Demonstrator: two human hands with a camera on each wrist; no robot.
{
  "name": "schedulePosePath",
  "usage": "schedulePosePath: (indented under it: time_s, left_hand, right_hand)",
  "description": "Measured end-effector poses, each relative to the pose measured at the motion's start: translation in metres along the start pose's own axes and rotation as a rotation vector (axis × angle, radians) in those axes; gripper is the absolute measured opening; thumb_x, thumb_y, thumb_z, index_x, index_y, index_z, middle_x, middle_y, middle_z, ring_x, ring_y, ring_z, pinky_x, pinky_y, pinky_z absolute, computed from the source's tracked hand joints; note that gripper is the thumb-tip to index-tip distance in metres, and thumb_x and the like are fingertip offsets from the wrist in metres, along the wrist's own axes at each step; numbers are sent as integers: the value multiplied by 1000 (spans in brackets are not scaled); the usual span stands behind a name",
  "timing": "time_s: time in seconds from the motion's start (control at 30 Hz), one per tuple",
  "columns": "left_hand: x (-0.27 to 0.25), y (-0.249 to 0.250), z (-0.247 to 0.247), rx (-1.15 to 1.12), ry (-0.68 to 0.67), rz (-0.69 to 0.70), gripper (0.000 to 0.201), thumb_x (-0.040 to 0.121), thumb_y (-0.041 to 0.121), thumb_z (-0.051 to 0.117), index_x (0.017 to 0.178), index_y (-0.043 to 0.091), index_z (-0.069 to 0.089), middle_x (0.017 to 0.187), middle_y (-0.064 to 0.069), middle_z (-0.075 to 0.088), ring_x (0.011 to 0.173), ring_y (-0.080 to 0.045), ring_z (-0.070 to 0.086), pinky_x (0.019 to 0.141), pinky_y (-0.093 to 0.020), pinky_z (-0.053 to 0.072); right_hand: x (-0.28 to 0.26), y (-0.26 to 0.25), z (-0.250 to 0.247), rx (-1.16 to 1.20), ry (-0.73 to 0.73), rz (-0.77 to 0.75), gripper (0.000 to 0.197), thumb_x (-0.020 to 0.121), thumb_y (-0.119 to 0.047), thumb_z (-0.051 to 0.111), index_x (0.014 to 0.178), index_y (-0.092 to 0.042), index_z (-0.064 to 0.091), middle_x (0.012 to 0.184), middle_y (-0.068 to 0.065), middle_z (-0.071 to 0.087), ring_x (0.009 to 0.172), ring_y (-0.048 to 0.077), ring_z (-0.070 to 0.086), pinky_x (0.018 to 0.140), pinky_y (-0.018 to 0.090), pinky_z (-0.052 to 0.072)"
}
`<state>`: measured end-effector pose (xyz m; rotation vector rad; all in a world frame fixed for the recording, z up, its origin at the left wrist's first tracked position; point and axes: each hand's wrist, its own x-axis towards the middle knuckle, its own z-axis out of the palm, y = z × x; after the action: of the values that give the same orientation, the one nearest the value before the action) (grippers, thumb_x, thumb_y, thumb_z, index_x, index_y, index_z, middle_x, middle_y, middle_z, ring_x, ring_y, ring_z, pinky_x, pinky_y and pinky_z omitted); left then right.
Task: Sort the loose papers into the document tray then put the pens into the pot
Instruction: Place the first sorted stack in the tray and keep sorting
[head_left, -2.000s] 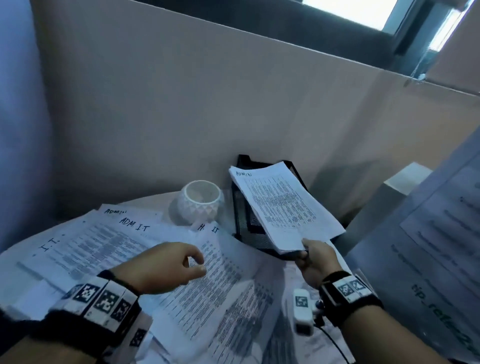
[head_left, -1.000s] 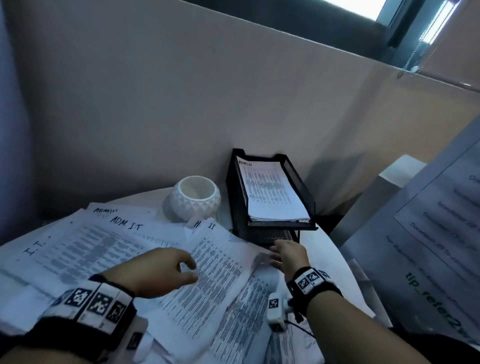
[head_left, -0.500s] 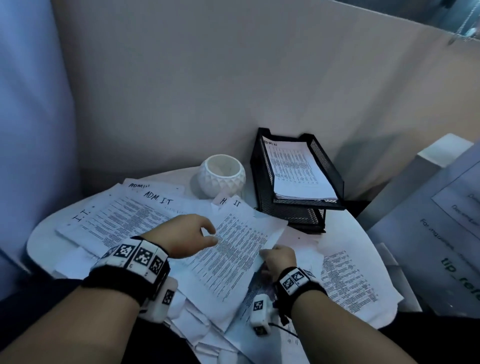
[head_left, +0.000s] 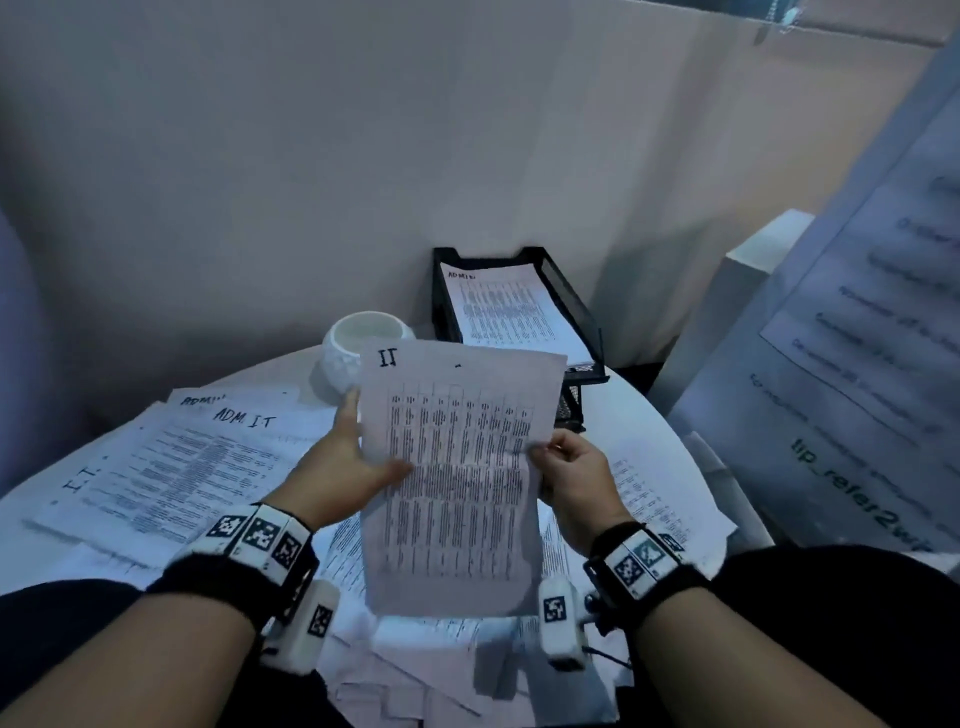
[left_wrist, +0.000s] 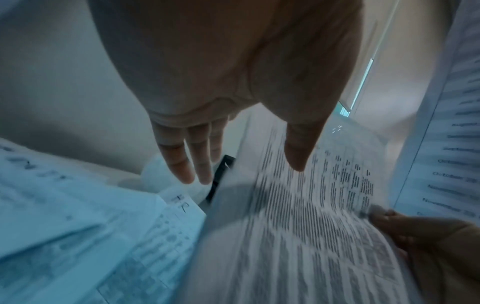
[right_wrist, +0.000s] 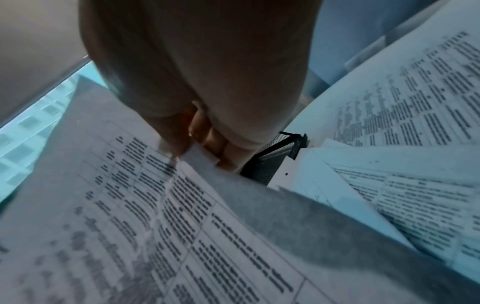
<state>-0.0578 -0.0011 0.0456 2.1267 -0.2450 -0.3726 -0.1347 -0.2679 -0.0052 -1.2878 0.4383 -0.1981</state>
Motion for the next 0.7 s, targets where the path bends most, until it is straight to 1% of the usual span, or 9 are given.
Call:
schedulePosePath:
  time_s: [0.1,0.17,0.27,0.37,0.43,0.5,0.57,0.63,0.7]
  left_hand:
    - [-5,11,17,-59,46,1,39,91,13,75,127,20,63,105,3,75,97,-20,72,93,-47,57]
    - [-8,14,20,-16,96,-16,5,94,14,70,94,15,74,89,-6,77,91,-31,73,84,-44,57]
    - [-12,8,11,-51,197,-37,13,95,17,70,84,14,76,84,-9,77,87,-35,73,83,-47,57]
    - [-21,3,-5,-127,270,-73,11,96,17,71,86,17,75,88,-8,78,86,-32,73,86,-49,58]
    - [-29,0,-13,-145,310,-93,12,96,17,71,84,17,73,89,-9,77,85,-30,72,82,-44,56]
    - [-34,-7,-20,-123,356,-121,14,96,18,72,82,17,72,89,-10,75,84,-31,70,78,-41,53]
    - [-38,-15,-25,-119,382,-144,11,95,19,73,84,16,73,89,-8,76,87,-33,71,81,-44,54]
    - [-40,-19,-28,-118,387,-159,9,95,18,73,87,15,73,90,-8,76,89,-34,71,85,-48,56]
    - [-41,-22,-31,-98,396,-171,12,96,18,72,84,15,72,89,-9,75,87,-34,71,85,-49,56]
  right_hand:
    - [2,7,-4,82,11,62,13,97,-1,63,91,-9,71,90,16,71,83,31,61,79,48,53]
    - [1,14,-8,62,51,90,10,97,-1,64,103,-6,70,102,16,76,91,35,70,78,46,58]
    - [4,35,-28,-118,289,245,22,94,-9,68,116,-10,64,112,10,66,98,26,66,79,43,61]
    - [7,58,-49,-258,437,453,32,86,-14,70,115,-7,59,114,14,64,97,32,64,86,54,60]
    - [10,67,-50,-238,403,502,34,83,-12,71,111,1,56,104,19,66,88,37,68,76,55,62]
    - [10,72,-41,-187,370,499,41,85,-10,74,117,4,52,90,15,63,78,32,66,66,44,58]
    - [11,78,-35,-287,327,466,42,82,-12,79,114,7,60,92,17,66,81,32,68,67,39,58]
    - [10,83,-30,-395,257,438,23,81,-10,78,99,3,71,91,18,73,82,33,72,72,43,63]
    - [7,81,-25,-476,220,385,7,80,-8,71,77,-3,68,80,13,71,71,26,69,64,40,60]
